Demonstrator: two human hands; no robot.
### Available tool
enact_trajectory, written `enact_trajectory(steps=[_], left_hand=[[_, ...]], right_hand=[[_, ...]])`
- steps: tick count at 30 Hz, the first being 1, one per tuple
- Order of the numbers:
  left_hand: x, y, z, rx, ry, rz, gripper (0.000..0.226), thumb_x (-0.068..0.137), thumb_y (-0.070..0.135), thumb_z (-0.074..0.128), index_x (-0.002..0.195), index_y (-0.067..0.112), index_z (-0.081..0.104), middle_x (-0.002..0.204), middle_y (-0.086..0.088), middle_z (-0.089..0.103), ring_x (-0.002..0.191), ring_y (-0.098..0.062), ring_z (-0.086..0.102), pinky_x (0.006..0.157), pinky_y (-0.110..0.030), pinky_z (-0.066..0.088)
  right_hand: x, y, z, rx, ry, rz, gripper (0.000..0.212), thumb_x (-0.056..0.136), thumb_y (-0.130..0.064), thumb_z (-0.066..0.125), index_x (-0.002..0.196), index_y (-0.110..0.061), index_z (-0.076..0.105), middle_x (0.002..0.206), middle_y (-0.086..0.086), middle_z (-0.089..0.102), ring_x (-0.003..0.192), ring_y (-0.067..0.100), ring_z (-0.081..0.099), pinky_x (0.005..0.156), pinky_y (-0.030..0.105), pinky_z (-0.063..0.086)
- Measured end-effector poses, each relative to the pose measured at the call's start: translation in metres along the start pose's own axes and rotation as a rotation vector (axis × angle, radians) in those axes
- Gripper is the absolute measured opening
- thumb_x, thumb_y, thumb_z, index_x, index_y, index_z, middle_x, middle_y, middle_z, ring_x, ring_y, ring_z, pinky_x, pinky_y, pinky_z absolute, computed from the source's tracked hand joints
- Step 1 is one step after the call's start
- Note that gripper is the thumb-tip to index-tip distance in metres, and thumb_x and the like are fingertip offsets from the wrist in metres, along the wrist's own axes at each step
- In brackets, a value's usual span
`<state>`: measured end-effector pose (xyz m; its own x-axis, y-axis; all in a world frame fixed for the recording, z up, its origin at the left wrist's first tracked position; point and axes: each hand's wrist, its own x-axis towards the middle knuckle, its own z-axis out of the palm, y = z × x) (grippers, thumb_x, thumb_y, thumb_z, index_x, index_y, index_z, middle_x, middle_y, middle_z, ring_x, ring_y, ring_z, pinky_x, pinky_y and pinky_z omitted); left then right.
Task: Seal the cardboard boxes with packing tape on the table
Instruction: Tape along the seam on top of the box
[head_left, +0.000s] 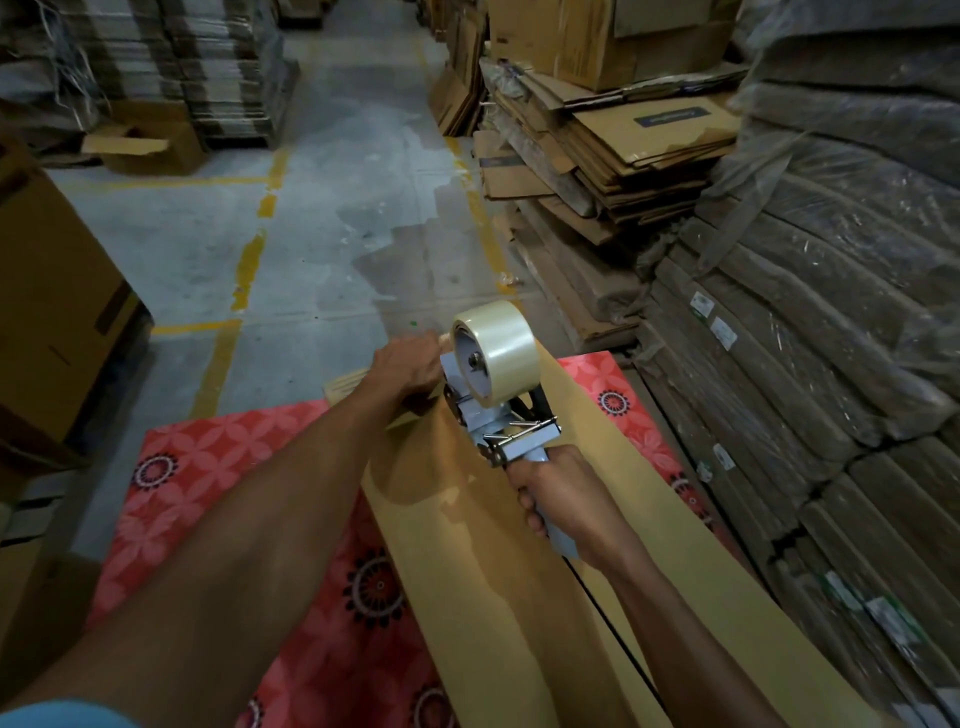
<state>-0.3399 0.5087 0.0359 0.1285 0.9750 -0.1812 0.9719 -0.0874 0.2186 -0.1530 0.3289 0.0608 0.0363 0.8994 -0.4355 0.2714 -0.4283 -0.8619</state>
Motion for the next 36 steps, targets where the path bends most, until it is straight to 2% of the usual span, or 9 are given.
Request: enact_trajectory(steps=[4,10,14,17,19,25,29,32,36], left_hand=[[0.007,0.0,0.002,0.047,0.025,-0.031,0.053,0.091,0.031,0.064,0.139,0.016,0.047,0.14,-0.014,0.054,0.128,-0.036,0.051,0.107,-0.046,0.04],[0.032,-0.025,-0.003,0.133,-0.018,-0.084,0.101,0.082,0.038,0.077,0.158,0.019,0.015,0.162,-0.007,0.019,0.148,-0.028,0.016,0.119,-0.055,0.011],[0.027,-0.021,-0.001,0.101,0.047,-0.054,0.084,0.088,0.033,0.071,0.156,0.019,0.023,0.159,-0.009,0.024,0.147,-0.032,0.019,0.117,-0.06,0.012],[0.031,-0.016,-0.005,0.118,0.051,-0.054,0.056,0.102,0.034,0.047,0.153,0.025,0.028,0.158,-0.009,0.027,0.144,-0.04,0.022,0.113,-0.07,0.012],[0.033,-0.015,-0.005,0.168,0.028,-0.071,0.051,0.104,0.039,0.033,0.153,0.027,0.028,0.159,-0.009,0.026,0.144,-0.043,0.022,0.11,-0.073,0.011],[0.005,0.007,0.013,-0.044,0.324,-0.093,0.066,0.102,0.056,0.03,0.147,0.007,0.036,0.151,-0.016,0.039,0.141,-0.032,0.031,0.117,-0.054,0.02],[-0.025,0.007,0.035,0.051,0.173,-0.033,0.086,0.1,0.034,0.048,0.157,0.0,-0.007,0.166,-0.017,-0.009,0.154,-0.031,-0.007,0.124,-0.053,0.0],[-0.009,-0.002,0.031,0.083,0.161,-0.027,0.098,0.097,0.042,0.057,0.157,0.002,-0.01,0.166,-0.016,-0.012,0.154,-0.031,-0.01,0.123,-0.054,-0.003],[0.009,-0.016,0.019,0.159,0.137,-0.062,0.105,0.09,0.029,0.067,0.158,0.004,-0.008,0.167,-0.014,-0.01,0.154,-0.031,-0.006,0.122,-0.057,0.004]], right_hand=[[0.008,-0.006,0.005,-0.007,0.0,-0.023,0.011,0.072,-0.013,0.06,0.063,-0.013,0.054,0.054,0.005,0.053,0.042,0.021,0.046,0.047,0.029,0.035],[0.034,-0.023,0.027,0.022,-0.027,-0.03,0.009,0.069,-0.014,0.061,0.062,-0.013,0.056,0.053,0.005,0.053,0.042,0.022,0.047,0.047,0.029,0.036],[0.015,-0.013,0.019,0.001,-0.023,-0.021,0.004,0.068,-0.016,0.061,0.066,-0.012,0.06,0.053,0.003,0.054,0.044,0.021,0.048,0.045,0.027,0.036],[-0.022,0.011,0.001,-0.031,-0.002,0.048,0.005,0.072,-0.016,0.062,0.069,-0.012,0.061,0.054,0.003,0.054,0.044,0.019,0.048,0.045,0.026,0.035],[-0.041,0.023,-0.006,-0.021,-0.002,0.071,0.008,0.072,-0.014,0.063,0.064,-0.013,0.059,0.052,0.002,0.054,0.043,0.019,0.048,0.046,0.027,0.036],[-0.046,0.024,-0.006,0.005,0.019,0.06,0.009,0.073,-0.007,0.061,0.065,-0.011,0.059,0.054,0.004,0.054,0.043,0.02,0.046,0.044,0.025,0.034],[-0.044,0.024,-0.004,0.044,0.022,0.046,0.009,0.07,-0.008,0.06,0.062,-0.011,0.057,0.054,0.005,0.052,0.042,0.02,0.043,0.043,0.026,0.032],[-0.031,0.015,0.004,0.008,0.018,0.019,0.01,0.071,-0.01,0.06,0.062,-0.011,0.057,0.053,0.004,0.053,0.043,0.02,0.046,0.046,0.03,0.034],[-0.013,0.002,0.012,0.006,-0.018,0.015,0.005,0.063,-0.017,0.059,0.066,-0.013,0.059,0.053,0.002,0.055,0.042,0.02,0.049,0.047,0.029,0.037]])
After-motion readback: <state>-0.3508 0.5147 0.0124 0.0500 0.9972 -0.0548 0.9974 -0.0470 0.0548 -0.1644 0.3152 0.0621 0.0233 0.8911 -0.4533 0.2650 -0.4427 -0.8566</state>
